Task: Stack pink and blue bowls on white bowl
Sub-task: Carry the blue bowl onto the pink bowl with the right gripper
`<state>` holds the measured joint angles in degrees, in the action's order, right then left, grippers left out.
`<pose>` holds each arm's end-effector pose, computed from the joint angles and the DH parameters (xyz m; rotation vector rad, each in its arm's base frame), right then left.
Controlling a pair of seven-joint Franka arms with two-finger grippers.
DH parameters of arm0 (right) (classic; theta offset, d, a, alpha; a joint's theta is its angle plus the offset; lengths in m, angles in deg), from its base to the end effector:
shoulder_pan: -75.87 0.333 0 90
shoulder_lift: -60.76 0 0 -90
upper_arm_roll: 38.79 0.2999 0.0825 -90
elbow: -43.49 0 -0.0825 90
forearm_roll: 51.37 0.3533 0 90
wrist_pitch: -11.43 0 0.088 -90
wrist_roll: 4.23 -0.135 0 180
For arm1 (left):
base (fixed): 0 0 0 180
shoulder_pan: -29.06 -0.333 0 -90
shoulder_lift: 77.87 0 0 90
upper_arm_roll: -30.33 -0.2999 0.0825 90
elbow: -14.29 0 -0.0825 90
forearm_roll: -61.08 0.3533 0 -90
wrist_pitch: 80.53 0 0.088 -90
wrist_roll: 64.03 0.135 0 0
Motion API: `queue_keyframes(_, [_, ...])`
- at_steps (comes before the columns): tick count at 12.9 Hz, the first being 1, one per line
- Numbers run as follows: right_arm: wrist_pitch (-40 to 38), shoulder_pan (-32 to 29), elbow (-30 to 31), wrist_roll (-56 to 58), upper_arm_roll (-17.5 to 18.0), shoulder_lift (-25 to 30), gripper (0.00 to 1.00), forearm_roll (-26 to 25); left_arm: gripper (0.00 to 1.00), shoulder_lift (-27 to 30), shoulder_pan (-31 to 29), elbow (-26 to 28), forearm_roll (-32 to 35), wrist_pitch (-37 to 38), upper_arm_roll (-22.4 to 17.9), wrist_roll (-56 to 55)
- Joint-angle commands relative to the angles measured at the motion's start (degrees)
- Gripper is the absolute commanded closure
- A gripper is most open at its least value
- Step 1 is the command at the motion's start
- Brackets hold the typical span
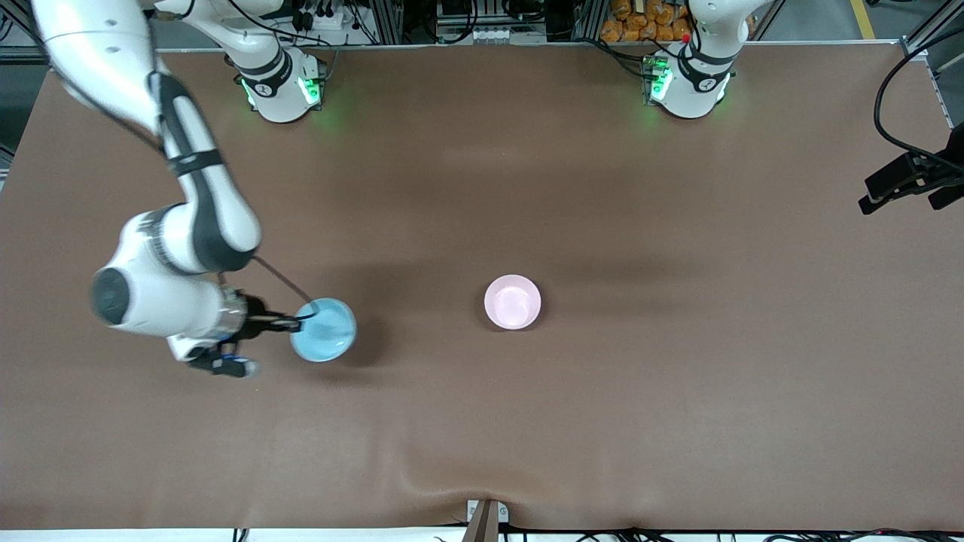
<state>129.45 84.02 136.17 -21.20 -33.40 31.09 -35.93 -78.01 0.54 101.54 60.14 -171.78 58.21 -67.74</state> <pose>0.6209 0.1645 0.2967 -2.8684 0.2976 0.2115 0.5292 0.0040 0.6026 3.1182 0.1182 0.1048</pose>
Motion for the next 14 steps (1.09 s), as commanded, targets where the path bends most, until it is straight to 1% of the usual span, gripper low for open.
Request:
queue_keyframes(1, [2.28, 7.46, 0.74, -9.27, -0.82, 1.46, 1.0, 0.99, 0.0, 1.73, 0.21, 0.99, -1.25, 0.28, -0.11, 1.08])
queue_keyframes(2, [4.56, 10.89, 0.83, -13.66, -0.82, 1.19, 1.0, 0.99, 0.0, 1.82, 2.92, 0.99, -0.99, 0.28, -1.42, 0.9])
queue_keyframes(3, [6.67, 13.97, 0.74, -17.79, -0.9, 1.02, 1.0, 0.99, 0.0, 1.82, 7.82, 1.08, -0.64, 0.46, -5.87, 0.38])
queue_keyframes(4, [8.95, 17.13, 0.74, -22.27, -0.9, 0.76, 1.0, 0.9, 0.0, 2.08, 14.48, 1.34, -0.55, 0.63, -12.44, 0.29])
queue_keyframes(5, [11.5, 19.77, 0.74, -26.76, -0.9, 0.4, 1.0, 0.9, 0.0, 2.43, 20.03, 1.6, -0.55, 1.07, -18.16, 0.55])
queue_keyframes(6, [13.87, 21.89, 0.74, -29.67, -0.9, -0.29, 1.0, 0.9, 0.0, 2.69, 24.69, 1.87, -0.55, 1.86, -22.57, 0.64])
queue_keyframes(7, [16.07, 23.65, 0.74, -32.05, -0.9, -1.17, 1.0, 0.9, 0.0, 2.69, 28.13, 1.87, -0.55, 2.39, -26.18, 0.55])
queue_keyframes(8, [18.27, 24.8, 0.74, -33.81, -0.9, -1.96, 1.0, 0.99, 0.0, 2.87, 28.69, 2.04, -0.55, 2.56, -26.91, 0.55])
queue_keyframes(10, [22.4, 26.03, 0.56, -34.8, -0.9, -4.42, 1.0, 0.99, 0.0, 3.22, 28.43, 2.57, -0.46, 2.66, -26.92, 0.64])
queue_keyframes(14, [23.21, 28.93, -1.89, -36.82, -0.9, -7.94, 1.0, 0.73, 0.0, 3.13, 28.35, 2.48, -0.46, 2.65, -27.01, 0.72])
